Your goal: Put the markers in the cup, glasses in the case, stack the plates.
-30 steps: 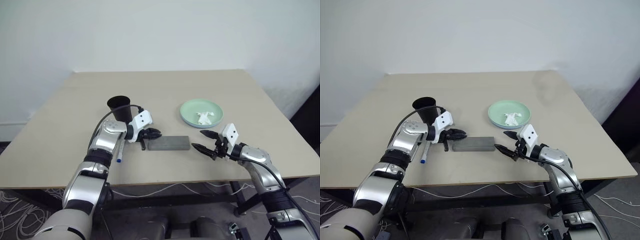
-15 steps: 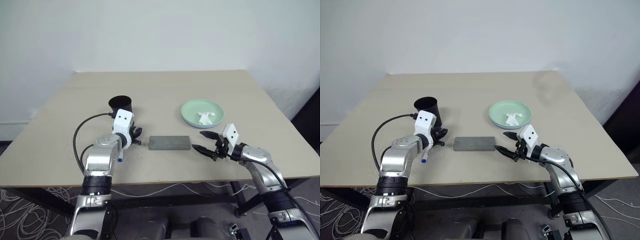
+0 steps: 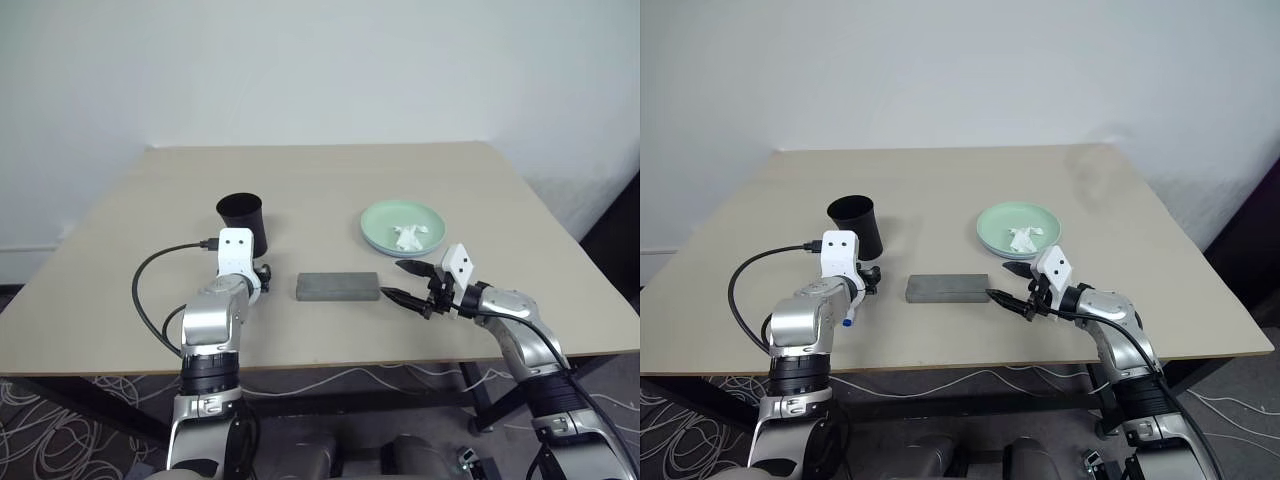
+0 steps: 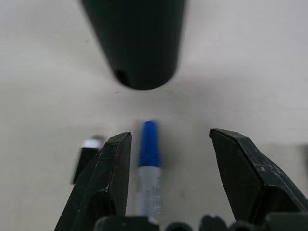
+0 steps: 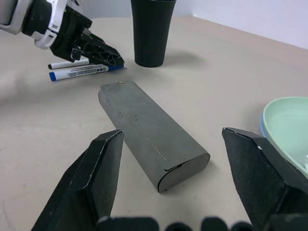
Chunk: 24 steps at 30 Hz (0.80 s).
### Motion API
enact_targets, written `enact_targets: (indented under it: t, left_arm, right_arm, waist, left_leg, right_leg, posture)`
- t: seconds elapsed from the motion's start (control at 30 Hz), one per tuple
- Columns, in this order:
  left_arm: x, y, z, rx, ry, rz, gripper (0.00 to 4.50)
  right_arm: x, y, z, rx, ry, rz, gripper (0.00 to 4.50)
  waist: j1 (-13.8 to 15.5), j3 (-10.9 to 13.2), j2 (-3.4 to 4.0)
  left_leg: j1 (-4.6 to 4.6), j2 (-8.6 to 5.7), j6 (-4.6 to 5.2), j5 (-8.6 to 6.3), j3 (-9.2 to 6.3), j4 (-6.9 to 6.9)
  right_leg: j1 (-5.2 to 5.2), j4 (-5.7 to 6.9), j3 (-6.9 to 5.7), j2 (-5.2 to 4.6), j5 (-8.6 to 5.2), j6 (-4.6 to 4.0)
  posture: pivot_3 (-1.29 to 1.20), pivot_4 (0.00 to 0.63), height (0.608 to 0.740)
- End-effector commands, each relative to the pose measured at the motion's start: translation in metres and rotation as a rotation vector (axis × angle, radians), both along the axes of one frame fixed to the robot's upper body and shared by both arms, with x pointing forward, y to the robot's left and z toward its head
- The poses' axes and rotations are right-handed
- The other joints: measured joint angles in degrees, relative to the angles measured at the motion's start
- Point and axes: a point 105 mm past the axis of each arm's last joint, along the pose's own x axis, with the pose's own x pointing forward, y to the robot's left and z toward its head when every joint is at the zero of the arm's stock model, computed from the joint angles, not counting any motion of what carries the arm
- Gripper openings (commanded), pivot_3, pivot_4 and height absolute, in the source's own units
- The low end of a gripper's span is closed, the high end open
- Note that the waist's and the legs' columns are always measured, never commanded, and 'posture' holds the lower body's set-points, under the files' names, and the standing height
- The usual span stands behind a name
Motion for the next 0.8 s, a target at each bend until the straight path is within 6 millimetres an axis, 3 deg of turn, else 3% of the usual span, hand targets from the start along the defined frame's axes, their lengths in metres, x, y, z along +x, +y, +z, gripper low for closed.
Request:
enact_targets:
  t: [0.03,0.3,0.47,0.63,0.73,0.8]
  left_arm:
    - [0.010,0.001,0.017,0.017,-0.050,0.006,2.78]
    - [0.011,-0.003,0.002,-0.016,0.040,0.003,2.78]
    - [0.010,-0.001,-0.003,0.008,0.090,0.023,4.33]
    - [0.011,-0.006,-0.005,-0.038,0.094,0.006,4.33]
    - [0.011,-0.010,-0.005,-0.095,0.094,0.006,3.78]
    - [0.011,-0.010,-0.003,-0.110,0.084,0.011,3.17]
  right_arm:
    - [0.000,-0.002,0.011,0.016,-0.045,-0.011,3.56]
    - [-0.001,-0.004,0.011,0.017,-0.048,-0.033,3.56]
    - [-0.001,-0.005,0.010,0.017,-0.049,-0.040,3.56]
    - [-0.001,-0.005,0.010,0.017,-0.049,-0.044,3.56]
    - [0.000,-0.004,0.010,0.017,-0.050,-0.044,3.56]
    - [0.000,-0.004,0.010,0.017,-0.051,-0.044,3.56]
  waist:
    - [-0.01,0.00,0.00]
    - [-0.06,0.00,0.00]
    - [-0.01,0.00,0.00]
    - [-0.04,0.00,0.00]
    - [-0.03,0.00,0.00]
    - [-0.03,0.01,0.01]
  left_leg:
    - [0.00,0.00,0.00,0.00,0.00,0.00]
    - [-0.04,0.00,0.00,0.00,0.00,-0.04]
    - [-0.07,0.00,0.00,0.00,-0.01,-0.06]
    - [-0.06,0.00,0.00,0.00,-0.01,-0.06]
    - [-0.08,0.00,0.00,0.00,-0.01,-0.08]
    - [-0.11,0.00,0.00,-0.01,-0.01,-0.08]
  right_leg:
    - [-0.01,-0.02,0.00,0.00,0.00,0.00]
    - [-0.01,-0.06,0.02,0.00,0.00,0.01]
    - [-0.01,-0.06,-0.01,-0.02,0.00,0.01]
    - [-0.01,-0.07,-0.03,-0.05,-0.01,0.00]
    - [0.00,-0.07,-0.04,-0.06,-0.01,-0.01]
    - [0.00,-0.07,-0.04,-0.07,-0.01,0.00]
  posture:
    - [0.00,0.000,0.738]
    - [0.00,0.000,0.738]
    - [0.00,0.000,0.738]
    - [0.00,0.000,0.738]
    - [0.00,0.000,0.738]
    - [0.00,0.000,0.738]
